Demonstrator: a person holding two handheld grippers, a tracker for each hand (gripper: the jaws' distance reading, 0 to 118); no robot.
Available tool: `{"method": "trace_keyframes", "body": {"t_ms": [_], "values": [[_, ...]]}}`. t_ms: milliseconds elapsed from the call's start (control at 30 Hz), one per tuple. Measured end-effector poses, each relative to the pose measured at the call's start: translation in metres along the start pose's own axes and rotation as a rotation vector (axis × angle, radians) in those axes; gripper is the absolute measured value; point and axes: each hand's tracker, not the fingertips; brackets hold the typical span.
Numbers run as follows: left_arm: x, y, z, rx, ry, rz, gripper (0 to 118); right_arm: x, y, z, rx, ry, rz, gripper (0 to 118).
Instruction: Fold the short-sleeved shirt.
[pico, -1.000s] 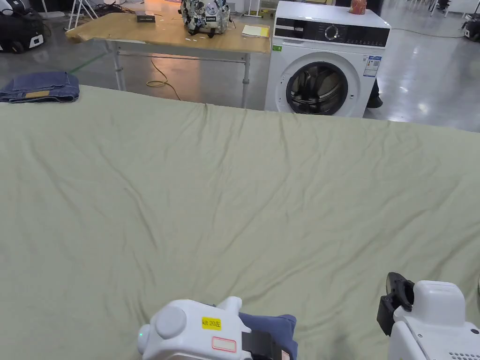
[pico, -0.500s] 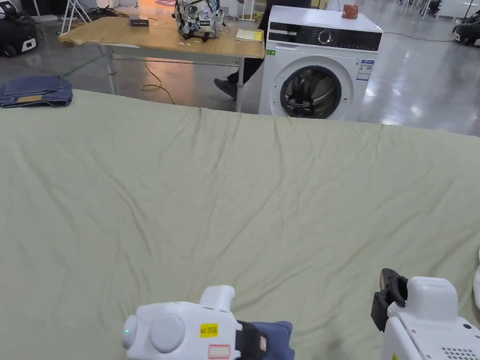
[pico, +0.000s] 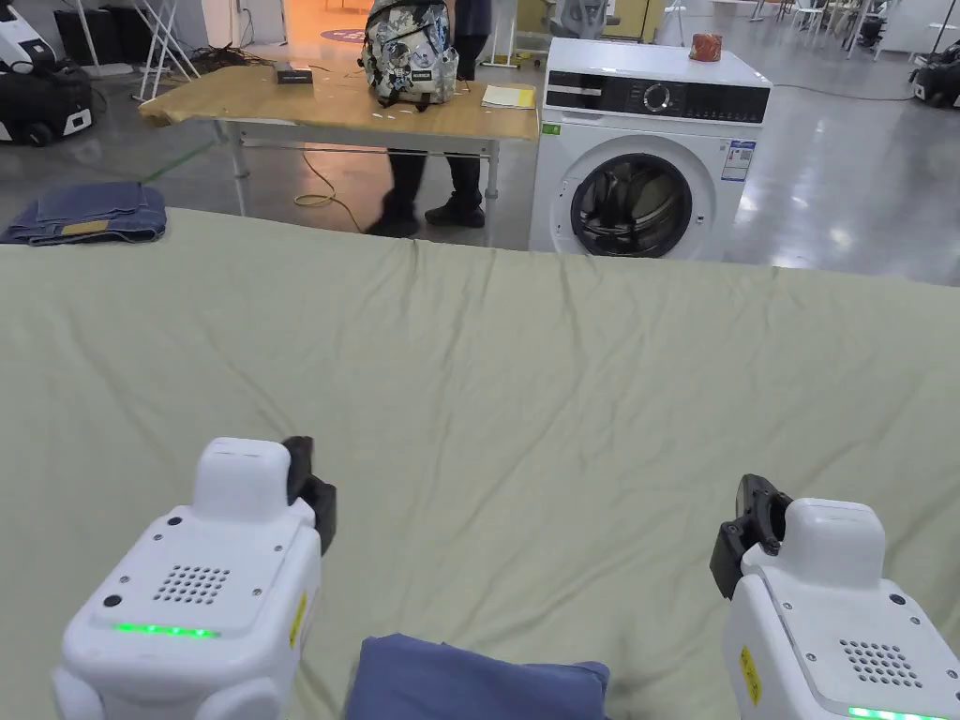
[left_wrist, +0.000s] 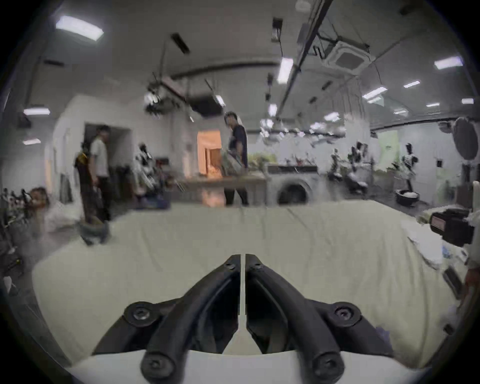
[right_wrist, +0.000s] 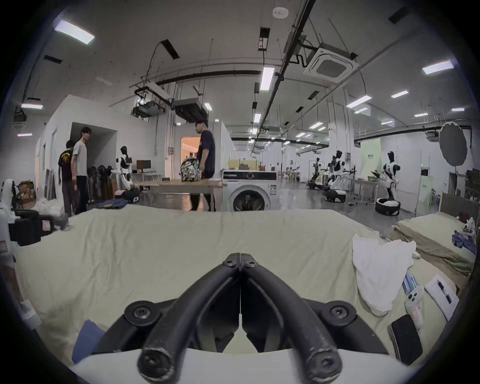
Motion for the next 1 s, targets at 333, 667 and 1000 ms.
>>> {"method": "trace_keyframes", "body": {"t_ms": [333,667,1000], "values": [[-0.024,0.002,0.014,0.137,0.091,0.046,0,0.001,0.014,0.002,0.056,-0.044,-0.022,0],[-0.044,-0.006,0.02,0.065,0.074,0.037,0,-0.049,-0.046,0.053,-0.207,0.209,0.071,0],[-0.06,-0.033,0.039,-0.053,0.052,0.029,0,-0.083,-0.151,0.028,-0.58,0.205,0.098,0]]}}
